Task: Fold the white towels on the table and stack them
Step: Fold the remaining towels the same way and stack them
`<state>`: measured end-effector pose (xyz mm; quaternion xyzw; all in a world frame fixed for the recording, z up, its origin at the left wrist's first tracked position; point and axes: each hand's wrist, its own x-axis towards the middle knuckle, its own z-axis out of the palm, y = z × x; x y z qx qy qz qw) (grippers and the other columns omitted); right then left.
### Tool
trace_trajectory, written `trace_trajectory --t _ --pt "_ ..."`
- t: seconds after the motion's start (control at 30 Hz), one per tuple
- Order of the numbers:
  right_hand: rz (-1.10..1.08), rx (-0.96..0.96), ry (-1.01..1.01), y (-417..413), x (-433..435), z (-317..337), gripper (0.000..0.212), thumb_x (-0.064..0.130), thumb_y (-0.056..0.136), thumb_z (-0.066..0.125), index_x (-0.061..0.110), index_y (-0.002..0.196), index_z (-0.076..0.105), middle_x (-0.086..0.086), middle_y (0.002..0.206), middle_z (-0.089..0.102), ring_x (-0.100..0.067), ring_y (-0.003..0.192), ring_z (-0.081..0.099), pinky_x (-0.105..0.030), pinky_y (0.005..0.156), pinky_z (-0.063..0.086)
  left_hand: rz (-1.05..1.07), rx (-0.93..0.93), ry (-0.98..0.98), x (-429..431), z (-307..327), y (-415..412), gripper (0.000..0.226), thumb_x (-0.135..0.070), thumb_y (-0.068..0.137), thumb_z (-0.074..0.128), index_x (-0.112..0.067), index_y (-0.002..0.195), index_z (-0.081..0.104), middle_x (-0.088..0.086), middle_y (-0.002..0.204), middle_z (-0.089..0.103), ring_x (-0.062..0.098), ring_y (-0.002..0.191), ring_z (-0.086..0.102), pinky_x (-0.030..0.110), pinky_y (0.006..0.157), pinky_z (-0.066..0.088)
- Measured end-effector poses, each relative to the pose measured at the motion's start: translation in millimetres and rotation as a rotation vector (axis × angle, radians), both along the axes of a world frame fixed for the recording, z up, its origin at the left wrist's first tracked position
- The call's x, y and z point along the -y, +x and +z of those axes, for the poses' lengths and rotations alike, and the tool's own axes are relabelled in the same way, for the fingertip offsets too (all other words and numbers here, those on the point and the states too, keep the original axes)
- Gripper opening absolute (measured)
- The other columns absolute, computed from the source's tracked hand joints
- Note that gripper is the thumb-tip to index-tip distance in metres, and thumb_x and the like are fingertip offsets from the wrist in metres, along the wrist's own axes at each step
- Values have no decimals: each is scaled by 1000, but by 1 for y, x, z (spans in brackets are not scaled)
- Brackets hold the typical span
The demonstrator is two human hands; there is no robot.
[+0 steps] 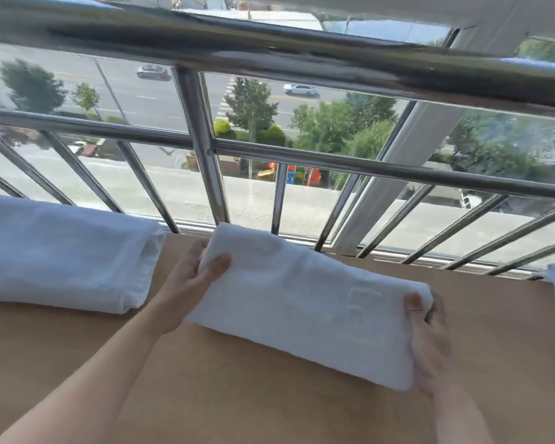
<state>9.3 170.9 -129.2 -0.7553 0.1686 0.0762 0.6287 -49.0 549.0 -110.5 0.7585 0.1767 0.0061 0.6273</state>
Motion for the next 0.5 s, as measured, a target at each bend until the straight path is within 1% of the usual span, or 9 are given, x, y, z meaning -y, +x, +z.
trace_trajectory --t 0.03,0.1,0.13,0.17,0.23,0.3,0.33,0.4,0.5 --pt "-5 18 -25 8 -1 0 48 81 75 59 47 109 54 8 101 69 -17 90 72 -46 63 61 0 -11 6 1 -2 8 15 -55 89 63 -44 99 60 -20 86 68 -4 73 66 11 54 47" --pt "2 12 -74 27 -3 -3 38 73 83 54 46 111 52 -1 109 66 -31 101 67 -58 81 58 21 -84 68 2 -12 25 12 -52 94 61 -44 101 58 -15 87 70 3 74 68 19 54 51" --pt "16 -15 -108 35 -5 -6 37 68 87 53 44 115 50 -2 110 65 -33 101 65 -58 87 55 35 -139 124 4 -18 32 11 -52 95 60 -44 102 57 -11 85 70 8 75 69 25 57 52" --pt "33 -40 -150 42 -8 -10 36 65 91 51 43 119 48 -2 111 65 -32 100 64 -54 89 54 52 -195 177 4 -26 36 10 -52 95 58 -45 101 56 -9 85 70 11 77 68 29 60 52" --pt "53 -51 -263 51 -12 -19 36 62 95 48 43 126 44 1 115 63 -27 100 60 -42 90 48 105 -239 208 4 -40 36 12 -56 94 57 -47 102 56 -11 87 70 6 78 67 27 62 48" --pt "37 -42 -340 56 -16 -28 41 58 98 47 37 133 42 0 121 58 -25 105 55 -38 92 41 151 -229 218 5 -49 33 11 -58 92 59 -48 98 58 -16 85 70 -2 75 65 22 62 45" --pt "30 -51 -358 57 -18 -31 42 56 99 46 33 134 42 -1 122 57 -25 107 54 -38 93 40 163 -230 222 5 -51 33 11 -59 92 59 -49 96 58 -18 84 70 -3 75 65 23 63 44" --pt "29 -78 -364 60 -19 -34 40 52 100 47 30 133 44 -2 122 58 -27 108 55 -40 95 42 168 -240 222 6 -51 35 11 -59 91 60 -49 94 58 -15 85 70 0 77 64 24 64 44" --pt "18 -82 -325 58 -17 -30 31 49 100 49 31 126 49 -2 117 61 -27 106 58 -43 94 46 190 -248 202 6 -46 34 11 -58 90 62 -48 91 58 -9 88 70 6 77 67 26 62 44"
